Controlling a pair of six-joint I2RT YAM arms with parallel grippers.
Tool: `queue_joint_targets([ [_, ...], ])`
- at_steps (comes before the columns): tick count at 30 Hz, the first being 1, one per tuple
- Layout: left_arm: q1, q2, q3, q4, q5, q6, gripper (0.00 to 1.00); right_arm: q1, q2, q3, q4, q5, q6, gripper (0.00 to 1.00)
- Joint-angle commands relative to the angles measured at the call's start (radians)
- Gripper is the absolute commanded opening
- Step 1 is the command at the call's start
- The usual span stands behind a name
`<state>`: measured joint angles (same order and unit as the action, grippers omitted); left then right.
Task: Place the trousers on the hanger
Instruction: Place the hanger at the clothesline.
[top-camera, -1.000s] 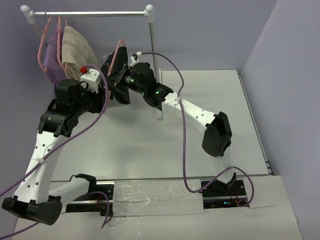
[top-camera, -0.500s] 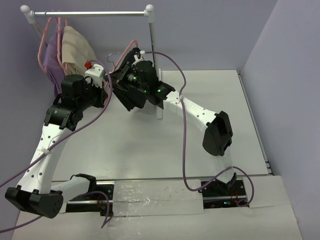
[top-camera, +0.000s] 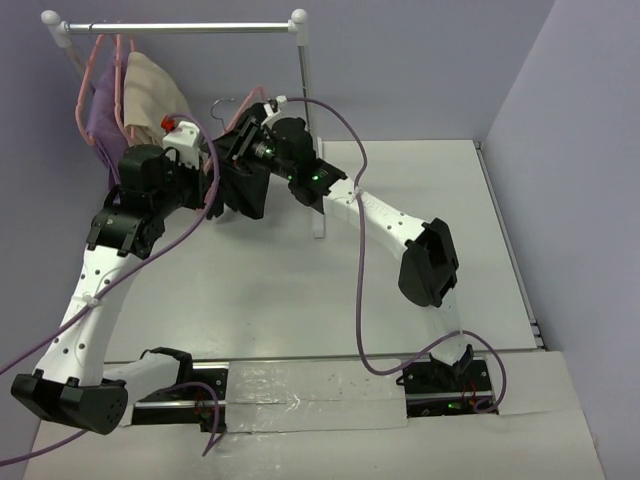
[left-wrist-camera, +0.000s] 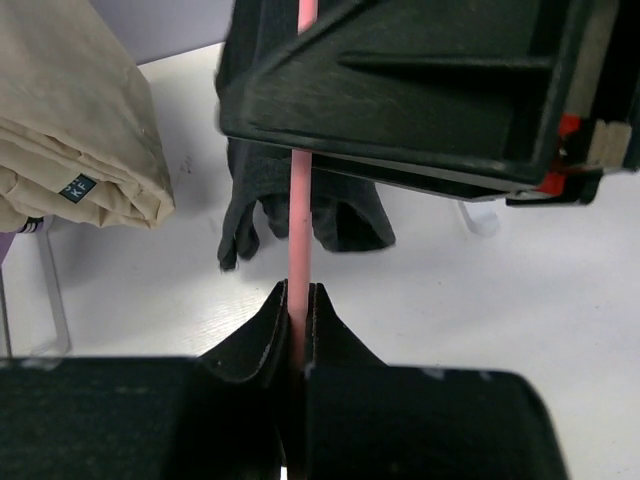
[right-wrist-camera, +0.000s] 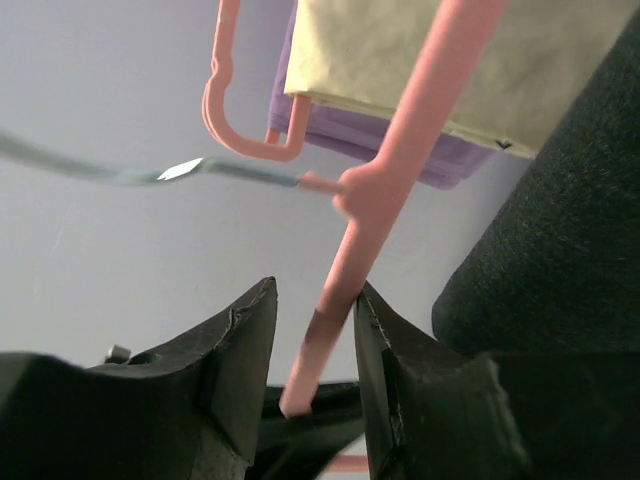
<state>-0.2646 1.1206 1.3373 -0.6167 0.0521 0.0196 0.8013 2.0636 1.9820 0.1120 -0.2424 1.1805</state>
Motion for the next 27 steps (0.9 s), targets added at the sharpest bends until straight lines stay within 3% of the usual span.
queue_joint_targets([
  [1,0.045,0.001,0.105,0.169,0.029,-0.056,0.00,-0.031,-0.069,-0.015,0.152,0.006,-0.021,0.45],
  [6,0.102,0.021,0.114,0.208,0.078,-0.086,0.00,-0.031,-0.129,-0.071,0.155,0.026,-0.073,0.47],
  [17,0.103,-0.021,0.030,0.373,0.051,-0.060,0.00,-0.033,-0.201,-0.184,0.181,0.057,-0.119,0.49],
  [27,0.103,-0.022,0.126,0.374,-0.011,-0.055,0.00,-0.039,-0.286,-0.337,0.204,0.117,-0.162,0.49],
])
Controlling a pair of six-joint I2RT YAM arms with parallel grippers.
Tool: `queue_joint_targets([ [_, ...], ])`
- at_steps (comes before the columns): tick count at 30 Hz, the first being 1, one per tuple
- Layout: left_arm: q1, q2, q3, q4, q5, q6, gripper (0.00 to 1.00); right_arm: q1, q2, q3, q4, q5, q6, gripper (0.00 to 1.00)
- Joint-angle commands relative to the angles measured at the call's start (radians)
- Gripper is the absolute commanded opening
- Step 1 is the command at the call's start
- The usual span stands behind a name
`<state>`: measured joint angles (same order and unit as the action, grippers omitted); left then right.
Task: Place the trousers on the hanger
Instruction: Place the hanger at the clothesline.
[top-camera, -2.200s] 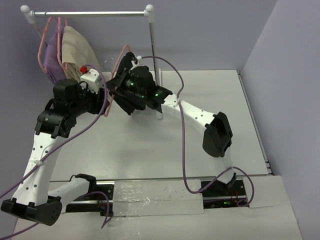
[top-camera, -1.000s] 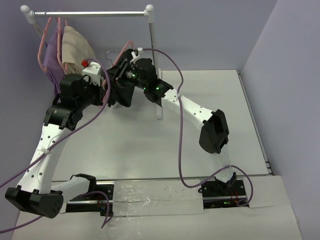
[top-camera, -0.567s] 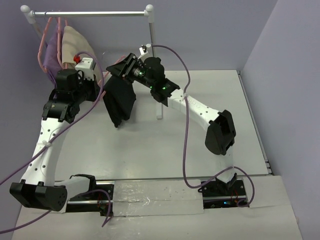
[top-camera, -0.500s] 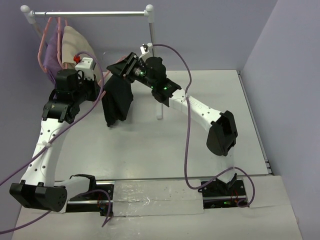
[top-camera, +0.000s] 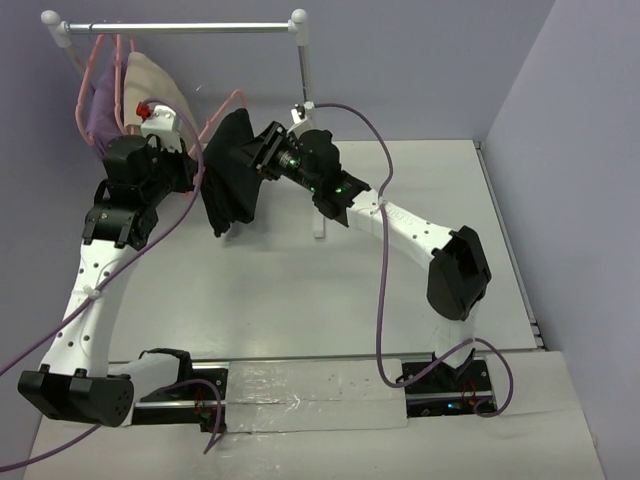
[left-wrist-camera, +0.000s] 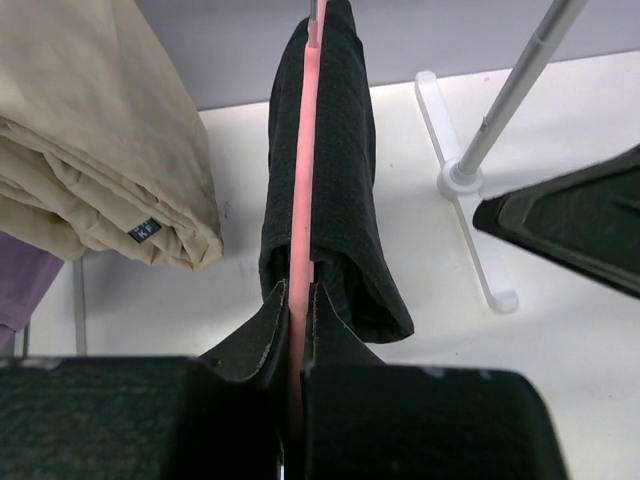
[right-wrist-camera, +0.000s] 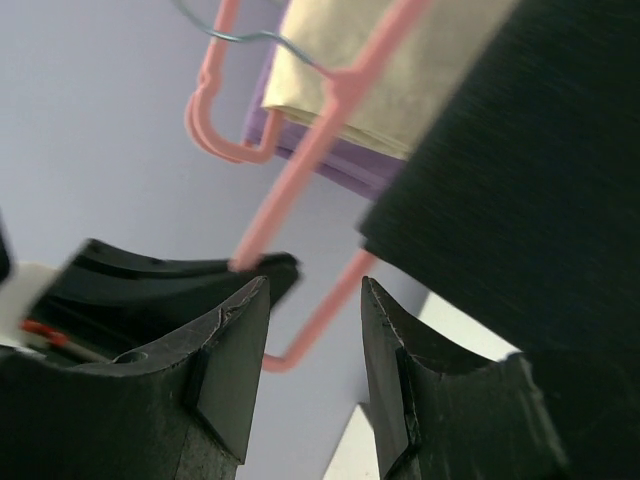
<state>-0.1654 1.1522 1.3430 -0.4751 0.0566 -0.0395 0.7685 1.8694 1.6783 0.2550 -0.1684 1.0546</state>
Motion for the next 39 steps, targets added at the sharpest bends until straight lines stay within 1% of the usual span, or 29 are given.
queue_joint_targets([
  [1,0.004,-0.055,0.139,0.230,-0.018,0.004,0.00,-0.008,-0.099,-0.045,0.063,0.047,-0.041,0.49],
  [9,0.006,-0.054,0.193,0.217,-0.043,0.006,0.00,-0.020,-0.173,-0.167,0.090,0.078,-0.045,0.49],
  [11,0.006,-0.055,0.196,0.217,-0.046,0.006,0.00,-0.026,-0.182,-0.180,0.096,0.083,-0.042,0.49],
  [14,0.013,-0.039,0.238,0.216,-0.052,0.007,0.00,-0.032,-0.197,-0.196,0.099,0.087,-0.045,0.49],
  [18,0.029,0.026,0.352,0.194,-0.051,-0.003,0.00,-0.035,-0.217,-0.221,0.102,0.095,-0.050,0.49],
  [26,0.049,0.104,0.449,0.178,-0.052,-0.002,0.00,-0.051,-0.234,-0.262,0.118,0.095,-0.042,0.49],
  [31,0.063,0.201,0.571,0.159,-0.052,-0.002,0.00,-0.052,-0.233,-0.270,0.119,0.092,-0.042,0.49],
  [33,0.069,0.251,0.625,0.155,-0.084,0.001,0.00,-0.055,-0.237,-0.279,0.119,0.090,-0.042,0.49],
  [36,0.070,0.300,0.659,0.158,-0.087,0.006,0.00,-0.058,-0.260,-0.305,0.118,0.099,-0.048,0.49],
  [39,0.070,0.330,0.648,0.174,-0.097,0.009,0.00,-0.066,-0.286,-0.336,0.118,0.109,-0.053,0.49],
])
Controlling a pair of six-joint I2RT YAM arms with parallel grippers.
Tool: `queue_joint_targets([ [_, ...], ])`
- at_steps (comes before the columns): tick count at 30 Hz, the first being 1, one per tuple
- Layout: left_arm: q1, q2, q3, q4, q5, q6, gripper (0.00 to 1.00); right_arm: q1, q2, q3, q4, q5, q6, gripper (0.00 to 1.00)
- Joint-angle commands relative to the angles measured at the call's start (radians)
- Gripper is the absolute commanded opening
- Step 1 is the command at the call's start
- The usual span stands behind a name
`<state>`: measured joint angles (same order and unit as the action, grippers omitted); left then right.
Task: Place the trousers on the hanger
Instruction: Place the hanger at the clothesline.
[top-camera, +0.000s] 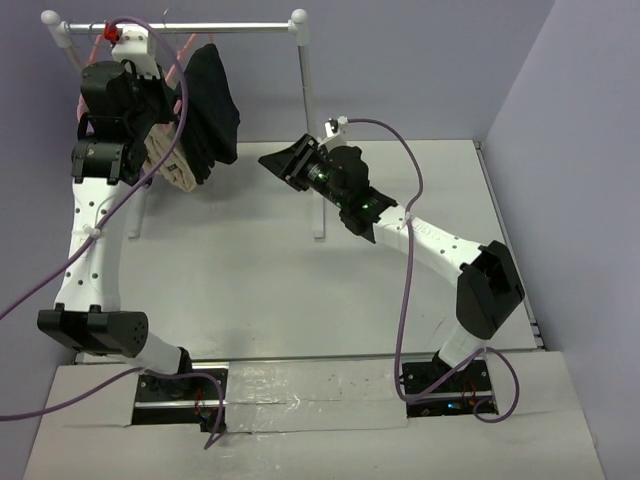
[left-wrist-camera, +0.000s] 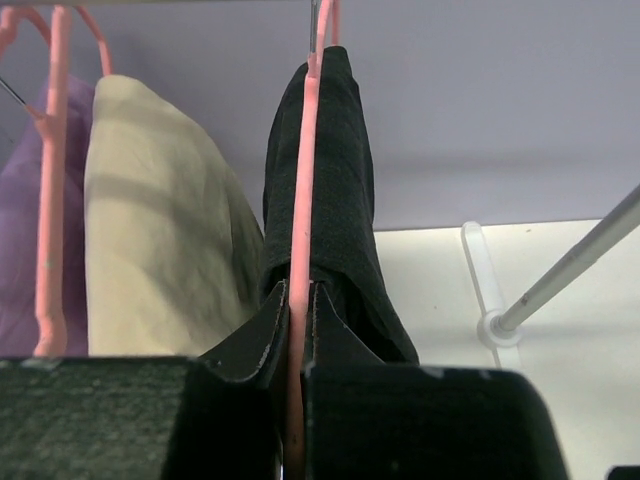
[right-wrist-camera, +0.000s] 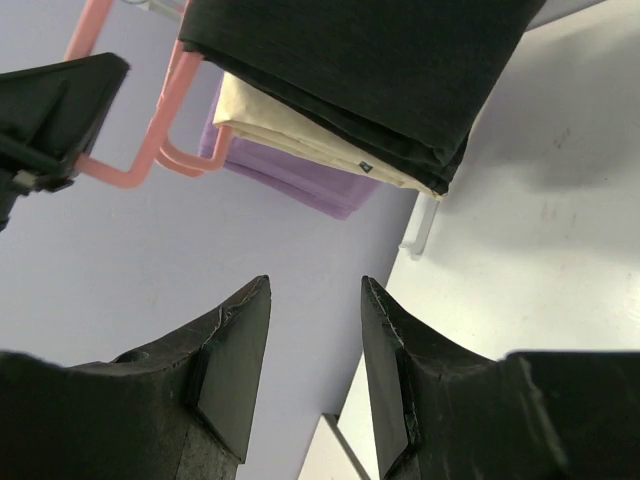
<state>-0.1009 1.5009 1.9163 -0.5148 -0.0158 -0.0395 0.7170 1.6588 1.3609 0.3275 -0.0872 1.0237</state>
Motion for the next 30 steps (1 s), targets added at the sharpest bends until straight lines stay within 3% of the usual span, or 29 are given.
queue_joint_targets([
  [1,0.006,-0.016,0.069,0.220,-0.027,0.013,0.00,-0.016,-0.086,-0.025,0.047,0.032,-0.022,0.49],
  [16,0.006,-0.054,-0.123,0.274,0.000,0.016,0.03,-0.033,-0.129,-0.088,0.051,0.018,-0.027,0.48],
  [17,0.006,-0.059,-0.140,0.279,-0.001,0.015,0.08,-0.034,-0.133,-0.095,0.051,0.018,-0.025,0.48],
  [18,0.006,-0.060,-0.148,0.283,-0.003,0.015,0.20,-0.034,-0.136,-0.098,0.053,0.017,-0.025,0.49],
  [23,0.006,-0.068,-0.172,0.277,0.004,0.015,0.40,-0.048,-0.152,-0.112,0.035,0.001,-0.034,0.49],
  [24,0.006,-0.073,-0.175,0.274,0.004,0.012,0.50,-0.051,-0.156,-0.114,0.027,-0.006,-0.039,0.49],
  [26,0.006,-0.085,-0.184,0.271,0.008,0.007,0.60,-0.063,-0.163,-0.108,-0.028,-0.025,-0.066,0.50],
  [29,0.006,-0.113,-0.198,0.233,0.023,0.007,0.83,-0.080,-0.185,-0.108,-0.129,-0.025,-0.155,0.53],
  [30,0.006,-0.123,-0.206,0.219,0.025,0.009,0.99,-0.088,-0.192,-0.111,-0.158,-0.026,-0.181,0.54],
])
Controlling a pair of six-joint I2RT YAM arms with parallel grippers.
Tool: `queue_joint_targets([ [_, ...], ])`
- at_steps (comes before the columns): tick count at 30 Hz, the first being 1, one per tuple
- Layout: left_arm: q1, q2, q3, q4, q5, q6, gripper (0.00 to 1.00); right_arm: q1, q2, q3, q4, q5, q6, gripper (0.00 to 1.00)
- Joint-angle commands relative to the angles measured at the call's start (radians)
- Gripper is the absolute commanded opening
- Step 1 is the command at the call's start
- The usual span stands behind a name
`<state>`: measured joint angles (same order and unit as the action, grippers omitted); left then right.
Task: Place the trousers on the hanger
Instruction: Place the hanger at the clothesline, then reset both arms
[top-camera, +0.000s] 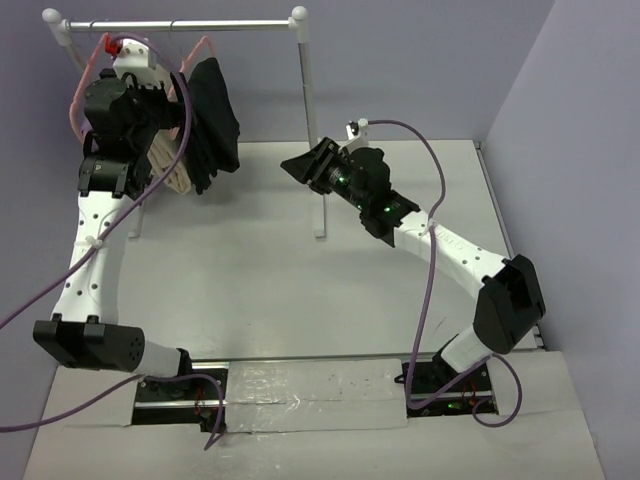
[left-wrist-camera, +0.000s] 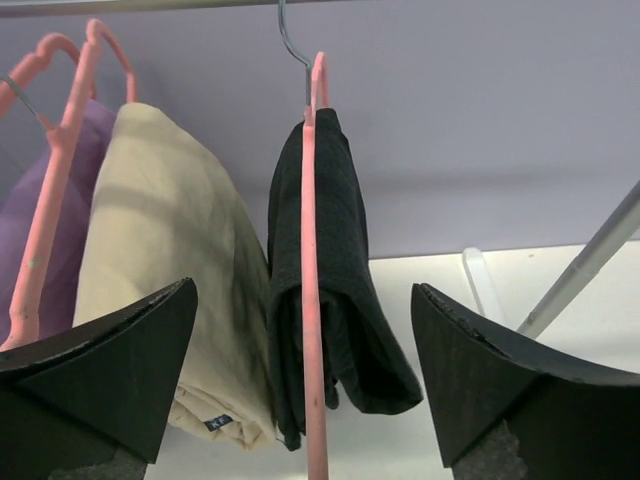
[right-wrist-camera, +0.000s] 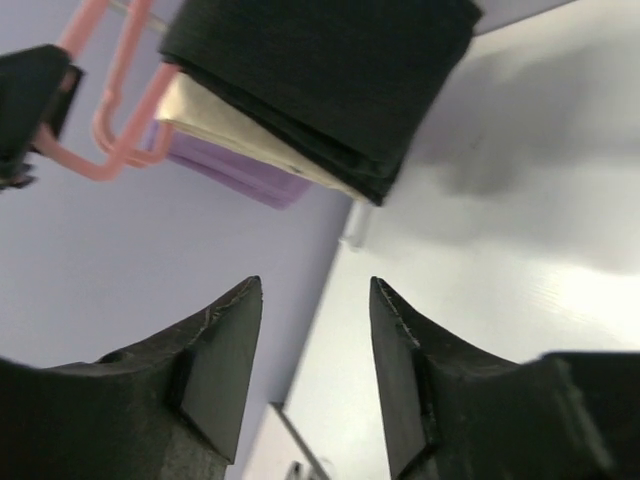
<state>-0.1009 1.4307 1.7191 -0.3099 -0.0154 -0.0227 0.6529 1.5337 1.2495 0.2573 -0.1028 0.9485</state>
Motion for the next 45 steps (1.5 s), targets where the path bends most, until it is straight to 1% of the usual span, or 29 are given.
queue_joint_targets([
  [1,0.006,-0.076,-0.025,-0.012,0.022,-0.006,0.99,-0.033,-0.085,-0.019,-0.111,-0.015,-0.150,0.55],
  [3,0.006,-0.107,-0.048,-0.037,0.025,0.007,0.99,-0.073,-0.119,-0.048,-0.176,-0.037,-0.191,0.62],
  [4,0.006,-0.140,-0.071,-0.056,0.028,0.012,0.99,-0.088,-0.132,-0.085,-0.196,-0.037,-0.227,0.63],
  [7,0.006,-0.216,-0.114,-0.093,0.038,0.012,0.99,-0.151,-0.196,-0.174,-0.277,0.014,-0.298,0.68],
  [8,0.006,-0.236,-0.122,-0.107,0.038,0.012,0.99,-0.163,-0.217,-0.200,-0.294,0.034,-0.315,0.73],
  [9,0.006,-0.254,-0.128,-0.126,0.054,0.045,0.99,-0.185,-0.263,-0.225,-0.300,0.078,-0.333,0.82],
  [10,0.006,-0.292,-0.139,-0.142,0.061,0.049,0.99,-0.197,-0.285,-0.272,-0.305,0.096,-0.367,0.98],
  [12,0.006,-0.361,-0.156,-0.204,0.100,0.066,0.99,-0.220,-0.346,-0.324,-0.325,0.136,-0.395,1.00],
  [17,0.006,-0.510,-0.266,-0.346,0.202,0.147,0.99,-0.300,-0.391,-0.360,-0.403,0.158,-0.473,1.00],
  [18,0.006,-0.559,-0.317,-0.401,0.221,0.168,0.99,-0.309,-0.386,-0.360,-0.415,0.161,-0.479,1.00],
  [20,0.006,-0.610,-0.387,-0.445,0.249,0.228,0.99,-0.331,-0.380,-0.366,-0.438,0.182,-0.488,1.00],
  [21,0.006,-0.654,-0.468,-0.486,0.252,0.251,0.99,-0.337,-0.382,-0.381,-0.438,0.184,-0.494,1.00],
  [23,0.006,-0.685,-0.559,-0.518,0.246,0.303,0.99,-0.352,-0.391,-0.400,-0.425,0.195,-0.510,1.00],
  [24,0.006,-0.710,-0.660,-0.520,0.227,0.308,0.99,-0.357,-0.394,-0.415,-0.418,0.202,-0.519,1.00],
  [26,0.006,-0.727,-0.772,-0.483,0.163,0.302,0.99,-0.374,-0.396,-0.423,-0.417,0.219,-0.533,1.00],
  [27,0.006,-0.733,-0.880,-0.454,0.141,0.305,0.99,-0.378,-0.396,-0.427,-0.418,0.230,-0.545,1.00],
  [29,0.006,-0.725,-0.979,-0.344,0.071,0.323,0.99,-0.394,-0.394,-0.435,-0.418,0.239,-0.556,1.00],
  [30,0.006,-0.707,-1.063,-0.296,0.037,0.329,0.99,-0.410,-0.394,-0.441,-0.417,0.236,-0.565,1.00],
  [31,0.006,-0.693,-1.104,-0.191,0.020,0.337,0.99,-0.420,-0.392,-0.446,-0.414,0.233,-0.568,1.00],
  [32,0.006,-0.658,-1.169,-0.132,-0.068,0.357,0.99,-0.436,-0.388,-0.452,-0.412,0.232,-0.570,1.00],
  [33,0.006,-0.638,-1.199,-0.071,-0.107,0.363,0.99,-0.444,-0.386,-0.455,-0.411,0.230,-0.564,1.00],
  [34,0.006,-0.615,-1.223,-0.008,-0.138,0.366,0.99,-0.450,-0.385,-0.458,-0.400,0.227,-0.562,1.00],
  [35,0.006,-0.590,-1.246,0.111,-0.162,0.375,0.99,-0.456,-0.382,-0.461,-0.394,0.224,-0.559,1.00],
  [36,0.007,-0.540,-1.280,0.164,-0.193,0.371,0.99,-0.466,-0.382,-0.469,-0.386,0.224,-0.559,1.00],
  [38,0.009,-0.488,-1.300,0.288,-0.196,0.356,0.99,-0.472,-0.380,-0.473,-0.369,0.229,-0.559,1.00],
  [40,0.010,-0.406,-1.296,0.304,-0.182,0.363,0.99,-0.483,-0.379,-0.484,-0.353,0.235,-0.565,1.00],
  [42,0.013,-0.333,-1.270,0.369,-0.256,0.340,0.99,-0.489,-0.379,-0.493,-0.343,0.241,-0.570,1.00],
  [44,0.020,-0.303,-1.260,0.400,-0.271,0.319,0.99,-0.498,-0.383,-0.502,-0.323,0.242,-0.576,1.00],
  [45,0.024,-0.288,-1.262,0.448,-0.273,0.305,0.99,-0.501,-0.385,-0.518,-0.314,0.245,-0.574,1.00],
])
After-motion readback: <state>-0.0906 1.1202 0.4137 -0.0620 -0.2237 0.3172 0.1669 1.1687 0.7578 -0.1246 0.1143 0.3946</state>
